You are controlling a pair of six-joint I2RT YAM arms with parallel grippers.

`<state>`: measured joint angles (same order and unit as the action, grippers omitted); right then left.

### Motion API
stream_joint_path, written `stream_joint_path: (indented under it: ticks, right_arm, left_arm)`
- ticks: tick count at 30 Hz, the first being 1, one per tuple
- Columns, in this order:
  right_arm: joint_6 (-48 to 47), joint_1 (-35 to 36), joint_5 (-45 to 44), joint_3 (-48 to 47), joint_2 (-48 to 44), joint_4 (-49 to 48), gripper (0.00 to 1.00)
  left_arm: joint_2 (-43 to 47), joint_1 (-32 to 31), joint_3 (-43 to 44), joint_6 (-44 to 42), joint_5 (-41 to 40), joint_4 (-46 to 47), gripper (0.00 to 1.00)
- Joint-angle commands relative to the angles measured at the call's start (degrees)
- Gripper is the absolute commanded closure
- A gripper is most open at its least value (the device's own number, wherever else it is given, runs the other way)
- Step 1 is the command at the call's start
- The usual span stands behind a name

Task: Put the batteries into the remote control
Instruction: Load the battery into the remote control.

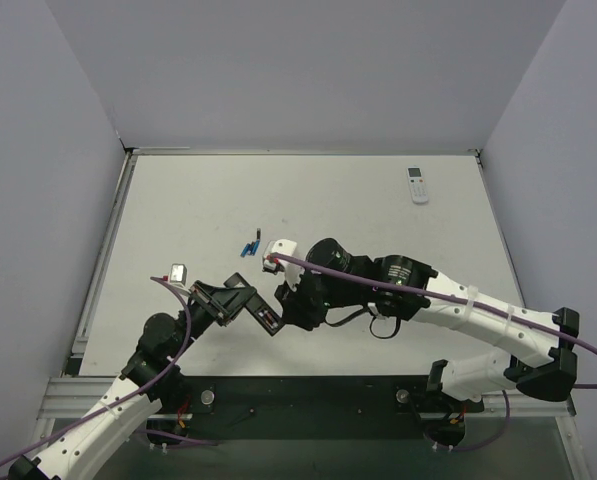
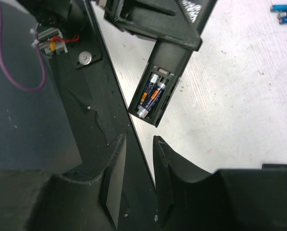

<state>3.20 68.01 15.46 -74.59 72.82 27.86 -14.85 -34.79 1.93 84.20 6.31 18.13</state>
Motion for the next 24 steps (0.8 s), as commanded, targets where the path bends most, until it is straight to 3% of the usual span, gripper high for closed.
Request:
stream_joint_path:
  ticks: [1,9,24]
  right_arm:
    - [9.97,0.11,-6.23,-6.01,4.25,5.71,0.75]
    - [16.74,1.07,-7.11,-8.64,9.79,9.76,0.77]
    - [18.16,1.95,-7.82,-11.89,15.42,10.82,0.81]
  left_arm:
    - [0.70,-0.02,-0.53,-3.61,-2.69,-1.08,1.00]
    - [1.23,-0.02,-1.14,-4.22,-4.29,-2.13,1.00]
    - [1.67,-0.02,-1.14,-4.05,-4.20,-2.31,1.00]
